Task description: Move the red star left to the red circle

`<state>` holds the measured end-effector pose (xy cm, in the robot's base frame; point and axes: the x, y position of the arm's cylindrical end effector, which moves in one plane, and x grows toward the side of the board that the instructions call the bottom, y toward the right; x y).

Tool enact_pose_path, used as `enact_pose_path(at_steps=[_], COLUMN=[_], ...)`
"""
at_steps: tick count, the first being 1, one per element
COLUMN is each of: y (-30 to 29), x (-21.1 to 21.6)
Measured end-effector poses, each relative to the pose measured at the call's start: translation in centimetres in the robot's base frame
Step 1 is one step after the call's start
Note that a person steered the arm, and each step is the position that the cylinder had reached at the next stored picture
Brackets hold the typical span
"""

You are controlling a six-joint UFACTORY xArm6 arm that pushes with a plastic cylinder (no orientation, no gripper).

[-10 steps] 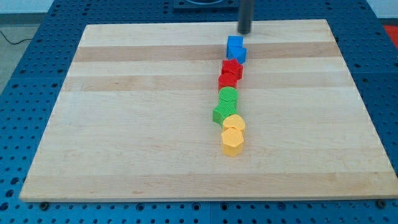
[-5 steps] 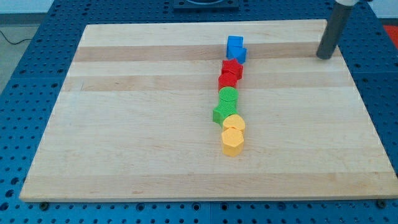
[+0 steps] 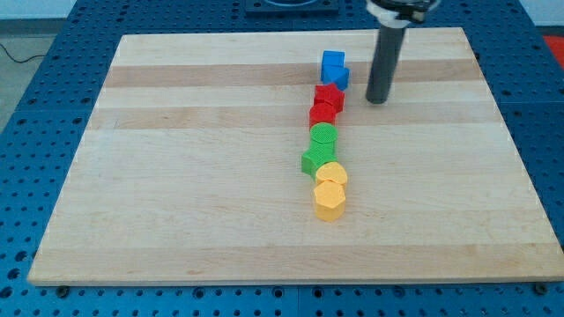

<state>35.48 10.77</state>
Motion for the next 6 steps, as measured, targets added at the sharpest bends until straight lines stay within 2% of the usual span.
enact_pose_path(at_steps=[3,4,6], y=[-13.5,-12.9,-3.8], x=[0.1,0.1,0.1])
